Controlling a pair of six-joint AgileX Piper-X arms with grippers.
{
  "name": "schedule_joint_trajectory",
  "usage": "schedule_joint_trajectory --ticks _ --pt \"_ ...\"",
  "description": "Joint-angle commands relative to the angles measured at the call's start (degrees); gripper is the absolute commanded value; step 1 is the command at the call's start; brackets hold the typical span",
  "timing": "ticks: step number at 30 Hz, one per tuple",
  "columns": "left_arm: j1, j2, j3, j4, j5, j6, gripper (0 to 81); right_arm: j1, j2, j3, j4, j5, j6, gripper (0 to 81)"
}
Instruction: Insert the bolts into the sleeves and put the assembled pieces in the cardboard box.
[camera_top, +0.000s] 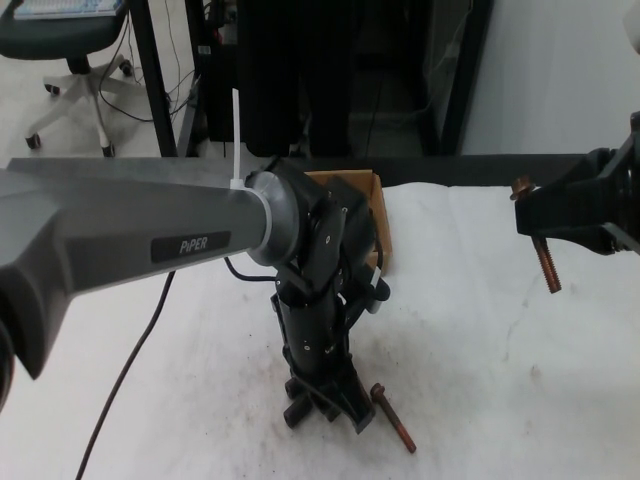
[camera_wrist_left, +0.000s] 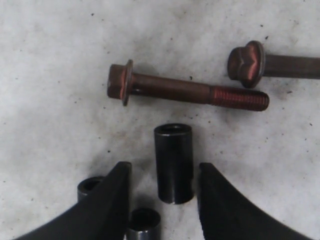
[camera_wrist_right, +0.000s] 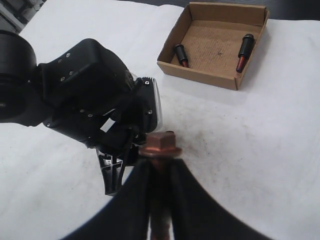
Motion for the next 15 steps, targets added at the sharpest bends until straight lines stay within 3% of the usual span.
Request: schedule_joint_trajectory --ticks 1,15 --pt "0.12 -0.18 -0.47 -0.2 0.11 -0.26 40.1 -0.18 -0.48 -0.01 0.11 -0.55 0.04 0.8" --pt "0.12 -0.18 -0.47 -1.42 1.26 -0.56 40.1 -0.18 -0.48 -0.01 -0.27 -0.55 0.04 0.8"
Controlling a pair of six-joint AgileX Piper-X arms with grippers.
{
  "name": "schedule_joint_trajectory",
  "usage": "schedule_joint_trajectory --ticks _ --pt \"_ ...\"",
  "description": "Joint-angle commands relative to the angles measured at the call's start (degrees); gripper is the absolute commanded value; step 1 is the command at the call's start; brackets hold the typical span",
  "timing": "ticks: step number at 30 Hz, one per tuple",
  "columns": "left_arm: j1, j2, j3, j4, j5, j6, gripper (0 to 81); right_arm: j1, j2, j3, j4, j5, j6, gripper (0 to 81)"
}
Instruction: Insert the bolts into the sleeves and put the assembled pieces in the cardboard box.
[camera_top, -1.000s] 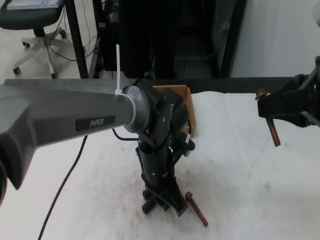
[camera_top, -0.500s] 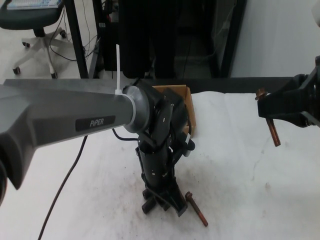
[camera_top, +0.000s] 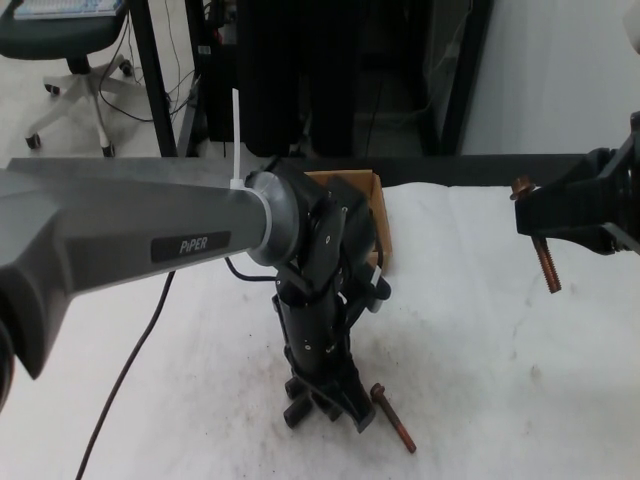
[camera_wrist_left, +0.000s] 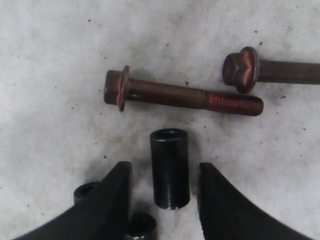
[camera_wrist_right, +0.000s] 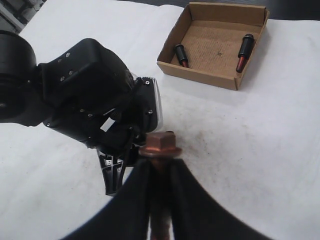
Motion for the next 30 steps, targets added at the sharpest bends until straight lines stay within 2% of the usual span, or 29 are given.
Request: schedule_joint_trajectory --ticks 1,12,14,17,18,24,30 --pt "0.12 -0.18 -0.47 -1.54 0.83 -0.56 40.1 -0.18 -0.48 -0.01 -0.27 -0.55 0.04 0.8" --pt "0.12 -0.18 -0.47 -1.55 0.83 -0.56 39.1 -0.18 -0.48 -0.01 -0.25 -0.55 -1.32 0.8" --pt "0.12 -0.18 -0.47 -1.55 0.83 -0.56 30.0 -0.18 -0.48 -0.01 -0.25 -0.55 -1.32 0.8" --pt "0.12 -0.18 -0.47 -1.55 0.83 -1.44 5.8 -0.18 -0.48 -0.01 -0.25 -0.55 -1.32 0.8" --pt "0.12 -0.18 -0.47 -1.55 0.83 -1.43 0.9 -0.18 -0.48 -0.01 -0.25 -0.55 -1.32 0.8" --pt "0.12 -0.18 -0.47 -2.17 5.77 -3.78 0.4 -0.18 -0.48 -0.01 -0.25 -0.55 -1.32 0.8" --pt "0.12 -2.56 -1.93 -2.4 5.98 -9.82 0.4 -0.18 -0.48 -0.01 -0.25 -0.55 -1.32 0.8"
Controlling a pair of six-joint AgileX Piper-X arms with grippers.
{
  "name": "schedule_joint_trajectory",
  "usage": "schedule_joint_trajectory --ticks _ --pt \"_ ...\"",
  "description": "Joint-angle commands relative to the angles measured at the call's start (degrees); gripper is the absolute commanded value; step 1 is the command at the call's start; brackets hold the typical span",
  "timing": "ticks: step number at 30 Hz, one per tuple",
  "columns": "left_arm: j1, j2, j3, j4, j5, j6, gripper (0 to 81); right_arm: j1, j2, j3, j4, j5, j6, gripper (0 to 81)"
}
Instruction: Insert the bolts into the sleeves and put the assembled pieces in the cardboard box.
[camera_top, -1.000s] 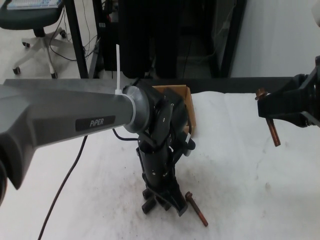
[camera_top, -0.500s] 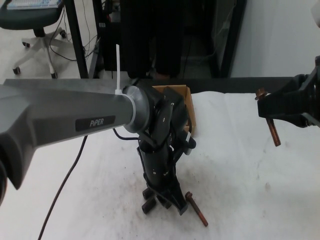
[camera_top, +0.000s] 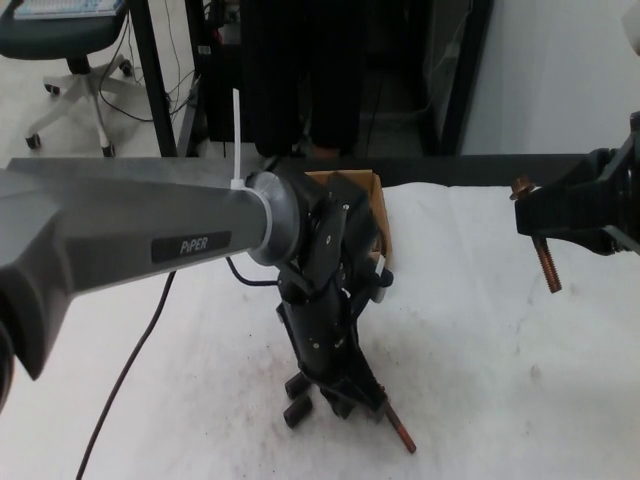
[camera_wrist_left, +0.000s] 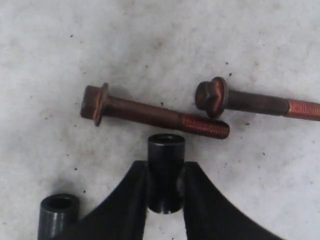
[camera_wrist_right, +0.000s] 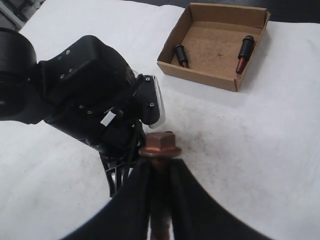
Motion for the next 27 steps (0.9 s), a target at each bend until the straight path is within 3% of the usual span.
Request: schedule_joint_trajectory --ticks 1,12,15,19,24,27 --pt "0.12 -3.21 -2.17 -0.38 0.25 -2.44 0.4 -0.18 -0.48 -0.01 -0.37 -0.55 -0.49 0.8" --pt "4.47 -19.57 -3.37 -8.92 -3.66 -5.01 0.4 -0.18 -0.48 -0.01 -6.59 -1.88 1.51 0.8" --pt "7.03 -23.62 -3.26 -8.98 -0.13 -6.04 0.4 -0.18 -0.48 -0.01 -11.06 -8.05 3.38 0.8" --pt "9.78 -30.25 0.95 -12.32 10.49 -6.04 0.4 -0.18 -0.31 -0.01 -19.58 -12.65 7.98 0.8" --pt "11.85 -40.46 13.31 -19.29 16.47 -6.83 0.4 -0.18 0.51 -0.01 -27.84 -13.77 9.49 0.8" --pt "12.24 -47.87 23.23 -27.94 23.53 -9.19 0.4 0.66 1.65 -0.01 -32.6 -16.77 10.76 0.8"
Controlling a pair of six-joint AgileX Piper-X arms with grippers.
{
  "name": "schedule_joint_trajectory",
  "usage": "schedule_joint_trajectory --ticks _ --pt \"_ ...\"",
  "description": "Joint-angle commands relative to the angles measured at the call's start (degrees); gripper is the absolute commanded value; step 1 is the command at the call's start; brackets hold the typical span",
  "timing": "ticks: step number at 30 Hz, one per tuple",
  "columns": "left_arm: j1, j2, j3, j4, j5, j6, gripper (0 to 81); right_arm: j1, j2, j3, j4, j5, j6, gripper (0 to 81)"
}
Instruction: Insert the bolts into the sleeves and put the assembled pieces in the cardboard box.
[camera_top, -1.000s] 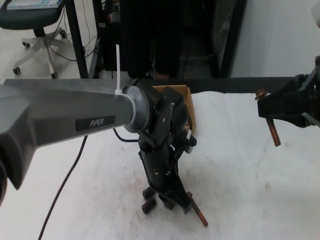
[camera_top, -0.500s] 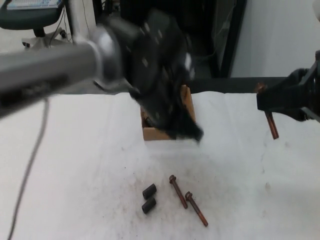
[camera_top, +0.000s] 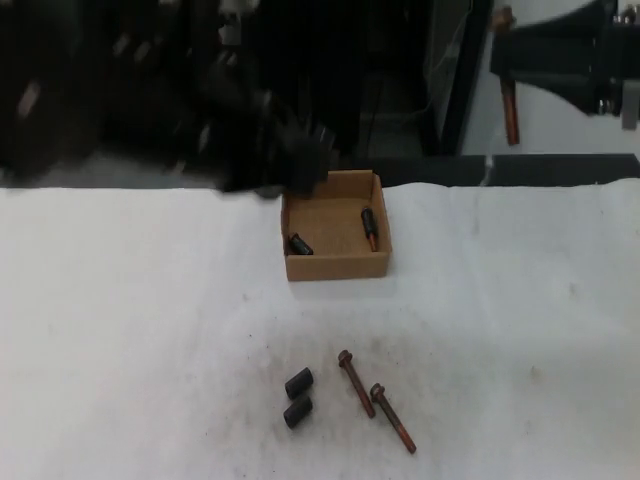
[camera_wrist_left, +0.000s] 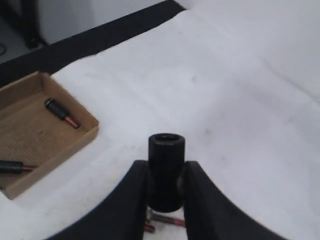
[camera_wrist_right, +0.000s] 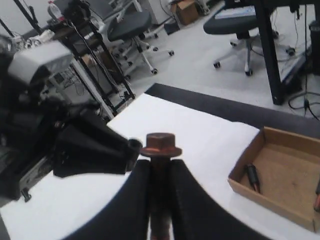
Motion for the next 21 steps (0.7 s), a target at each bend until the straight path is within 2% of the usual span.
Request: schedule_joint_trajectory --ticks 1,5,9,12,16,21 --pt "0.17 -6.63 7.95 -8.54 6.99 -2.73 0.4 1.32 1.58 -0.01 -7.62 -4.56 2.95 0.8" --pt "0.17 -15.07 21.15 -27.98 12.58 -12.63 0.4 5.99 3.93 -0.01 -14.18 -5.17 5.43 0.8" --pt "0.17 -19.8 30.27 -50.35 12.66 -23.27 0.4 13.05 6.82 -0.01 -21.46 -5.88 5.42 0.8" --pt "0.17 -20.13 34.06 -63.82 11.7 -25.38 0.4 18.1 9.16 -0.01 -26.97 -5.71 5.42 0.8" --pt "0.17 -20.13 35.45 -68.13 9.29 -25.38 0.4 22.84 12.0 -0.01 -34.96 -5.26 5.42 0.8" --pt "0.17 -20.13 35.53 -67.95 9.28 -25.38 0.4 24.53 12.77 -0.01 -38.94 -0.28 5.42 0.8"
